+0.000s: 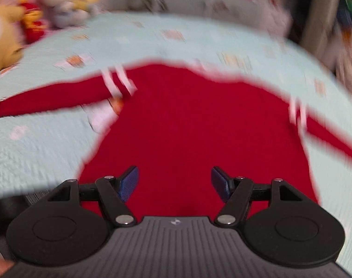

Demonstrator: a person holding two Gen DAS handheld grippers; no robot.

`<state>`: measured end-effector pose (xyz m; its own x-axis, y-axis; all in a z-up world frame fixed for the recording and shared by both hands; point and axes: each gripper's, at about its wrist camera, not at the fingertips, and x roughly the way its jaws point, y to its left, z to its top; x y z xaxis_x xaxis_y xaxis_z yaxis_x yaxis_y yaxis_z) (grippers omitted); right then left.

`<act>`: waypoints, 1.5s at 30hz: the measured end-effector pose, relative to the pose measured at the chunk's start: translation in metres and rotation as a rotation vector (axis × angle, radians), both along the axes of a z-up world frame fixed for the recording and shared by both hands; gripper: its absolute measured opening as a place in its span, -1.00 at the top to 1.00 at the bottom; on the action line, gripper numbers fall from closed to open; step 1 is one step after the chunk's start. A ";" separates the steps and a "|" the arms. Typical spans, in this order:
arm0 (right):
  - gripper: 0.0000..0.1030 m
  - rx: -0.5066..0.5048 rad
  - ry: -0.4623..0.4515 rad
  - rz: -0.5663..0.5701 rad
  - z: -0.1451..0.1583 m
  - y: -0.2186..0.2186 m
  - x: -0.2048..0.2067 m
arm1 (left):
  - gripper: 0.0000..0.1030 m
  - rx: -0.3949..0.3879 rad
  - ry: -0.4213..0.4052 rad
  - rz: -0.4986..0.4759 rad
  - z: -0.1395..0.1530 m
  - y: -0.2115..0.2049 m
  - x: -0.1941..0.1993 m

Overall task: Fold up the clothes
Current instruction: 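Close the left gripper on the sweater body while the right gripper nears the sleeve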

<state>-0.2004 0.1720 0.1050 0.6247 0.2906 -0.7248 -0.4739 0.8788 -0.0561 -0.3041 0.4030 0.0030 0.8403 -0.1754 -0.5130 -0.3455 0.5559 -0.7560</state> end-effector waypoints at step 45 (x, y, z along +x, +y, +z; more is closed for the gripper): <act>0.06 0.053 0.134 0.111 -0.035 -0.009 -0.040 | 0.63 0.035 0.039 -0.041 -0.003 0.000 0.019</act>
